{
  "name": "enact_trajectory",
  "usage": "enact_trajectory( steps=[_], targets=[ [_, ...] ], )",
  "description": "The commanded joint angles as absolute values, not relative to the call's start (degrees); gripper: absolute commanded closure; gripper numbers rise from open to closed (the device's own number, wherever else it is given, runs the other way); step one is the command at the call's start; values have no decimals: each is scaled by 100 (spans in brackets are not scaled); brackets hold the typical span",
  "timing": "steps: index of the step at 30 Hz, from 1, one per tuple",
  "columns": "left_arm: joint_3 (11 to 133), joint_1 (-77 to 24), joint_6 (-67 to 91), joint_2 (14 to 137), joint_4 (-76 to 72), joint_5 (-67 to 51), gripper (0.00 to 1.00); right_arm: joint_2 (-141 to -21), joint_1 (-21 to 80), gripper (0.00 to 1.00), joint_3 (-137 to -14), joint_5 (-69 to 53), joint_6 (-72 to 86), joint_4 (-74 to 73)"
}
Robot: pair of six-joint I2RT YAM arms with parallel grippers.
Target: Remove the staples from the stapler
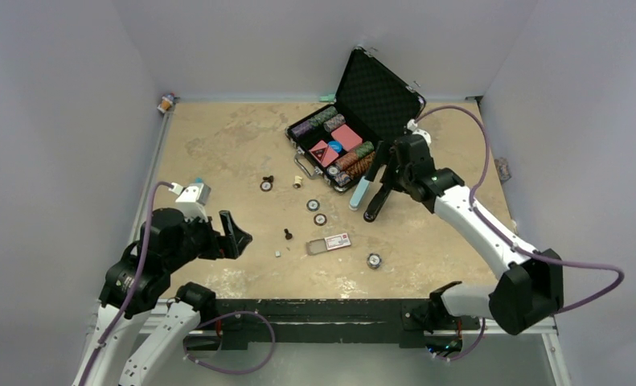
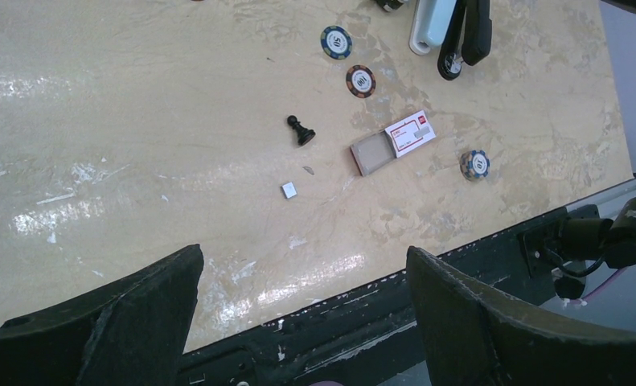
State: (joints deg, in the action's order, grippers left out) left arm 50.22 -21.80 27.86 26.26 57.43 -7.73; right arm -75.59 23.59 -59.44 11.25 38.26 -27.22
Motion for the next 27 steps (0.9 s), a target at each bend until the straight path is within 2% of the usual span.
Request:
enact_trajectory(
  steps=[1, 4, 7, 17, 21, 27],
  targets=[
    [4998, -2153, 2698, 2696, 5496, -833, 0, -7108, 2855, 3, -5874, 682, 3477, -2429],
    [4992, -2153, 2682, 2752, 5487, -861, 0, -7085, 3454, 4, -5965, 783, 3568, -2389],
    [4983, -2153, 2681, 2802, 5485, -862, 0, -7192, 3856, 9, -5982, 678, 3662, -2165],
    [4941, -2153, 2663, 2970, 5435, -967, 2, -7749, 4749, 11, -5888, 557, 4224, -1290],
    [4891, -2153, 2624, 3122, 5358, -1134, 2, -7337, 5102, 15, -5468, 602, 4480, -1117],
    [4833, -2152, 2502, 3639, 5050, -1131, 2, -5963, 5543, 13, -4254, 808, 5020, -1052]
  ],
)
